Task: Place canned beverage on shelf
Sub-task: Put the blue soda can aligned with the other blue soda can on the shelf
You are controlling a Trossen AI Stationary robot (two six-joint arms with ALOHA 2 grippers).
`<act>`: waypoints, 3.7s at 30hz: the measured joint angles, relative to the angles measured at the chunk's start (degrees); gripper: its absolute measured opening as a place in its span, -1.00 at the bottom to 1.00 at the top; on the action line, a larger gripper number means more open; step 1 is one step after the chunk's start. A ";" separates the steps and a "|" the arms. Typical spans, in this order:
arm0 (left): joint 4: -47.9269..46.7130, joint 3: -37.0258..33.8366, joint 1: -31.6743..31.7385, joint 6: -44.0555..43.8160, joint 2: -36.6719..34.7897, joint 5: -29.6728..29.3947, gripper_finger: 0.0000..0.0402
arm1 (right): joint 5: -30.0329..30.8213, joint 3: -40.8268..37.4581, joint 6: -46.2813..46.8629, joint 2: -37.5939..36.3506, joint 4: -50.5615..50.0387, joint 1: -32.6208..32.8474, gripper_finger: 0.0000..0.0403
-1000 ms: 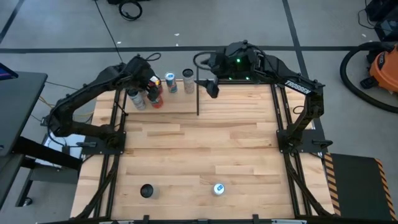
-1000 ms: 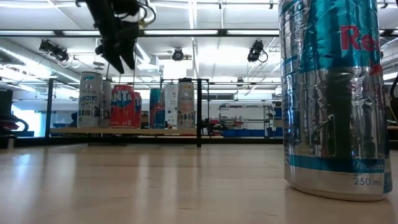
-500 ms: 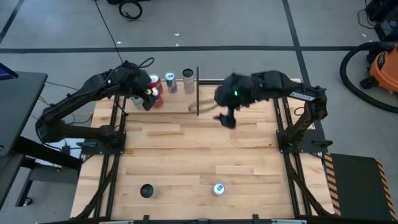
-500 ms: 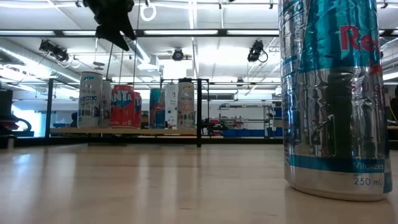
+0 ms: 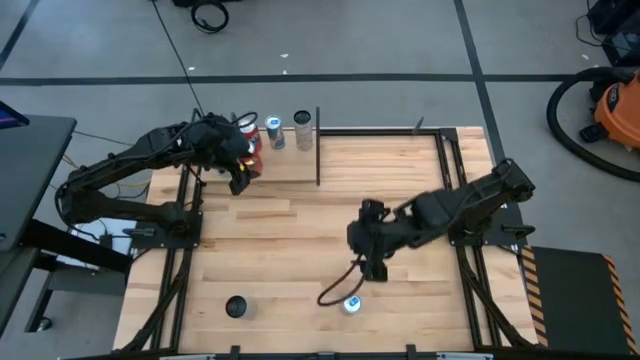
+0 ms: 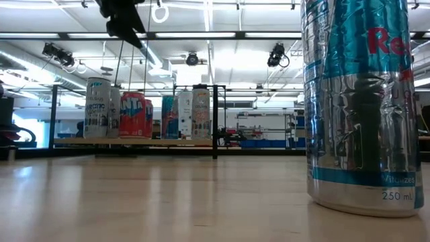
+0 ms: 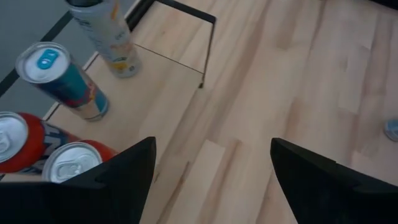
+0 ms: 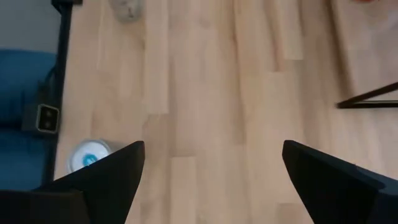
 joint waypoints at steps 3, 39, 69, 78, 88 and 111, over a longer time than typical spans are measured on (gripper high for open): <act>-0.40 0.00 -0.98 0.00 0.01 0.00 0.57 | -0.67 -4.07 2.03 0.01 3.88 1.79 0.94; -1.27 -0.04 -1.58 0.51 0.09 -0.04 0.57 | -9.22 -29.97 7.36 -0.02 38.81 9.94 0.94; -1.22 -0.07 -1.58 0.98 0.10 -0.04 0.57 | -10.06 -39.74 5.14 -0.02 54.26 9.60 0.71; -1.18 -0.07 -1.58 1.20 0.12 -0.05 0.57 | -15.41 -39.60 3.68 2.68 57.66 7.21 0.24; -0.62 -0.07 -1.58 1.81 0.12 -0.07 0.57 | -12.29 -37.00 -4.96 2.26 58.71 0.86 0.23; 5.42 -0.07 -1.41 0.31 0.15 -18.12 0.57 | -10.54 -20.75 -32.35 2.83 70.86 -30.89 0.23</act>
